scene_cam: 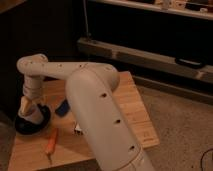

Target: Place the ceramic cup in the ceramic bowl

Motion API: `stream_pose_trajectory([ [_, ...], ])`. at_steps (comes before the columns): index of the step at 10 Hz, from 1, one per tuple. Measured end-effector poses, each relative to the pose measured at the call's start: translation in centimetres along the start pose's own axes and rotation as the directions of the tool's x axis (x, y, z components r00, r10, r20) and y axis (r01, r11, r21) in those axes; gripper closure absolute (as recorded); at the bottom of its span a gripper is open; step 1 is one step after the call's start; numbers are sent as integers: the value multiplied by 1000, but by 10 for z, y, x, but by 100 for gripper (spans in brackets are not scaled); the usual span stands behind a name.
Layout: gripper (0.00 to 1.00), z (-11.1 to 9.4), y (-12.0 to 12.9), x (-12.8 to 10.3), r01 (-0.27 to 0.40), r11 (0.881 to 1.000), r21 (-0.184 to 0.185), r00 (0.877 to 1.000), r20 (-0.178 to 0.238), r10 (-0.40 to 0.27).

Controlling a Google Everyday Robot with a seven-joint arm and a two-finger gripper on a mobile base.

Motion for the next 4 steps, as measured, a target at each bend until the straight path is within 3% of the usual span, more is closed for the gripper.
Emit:
stream_pose_trajectory([
  [4, 20, 2, -1, 0, -1, 1000, 0, 1000, -3, 1],
])
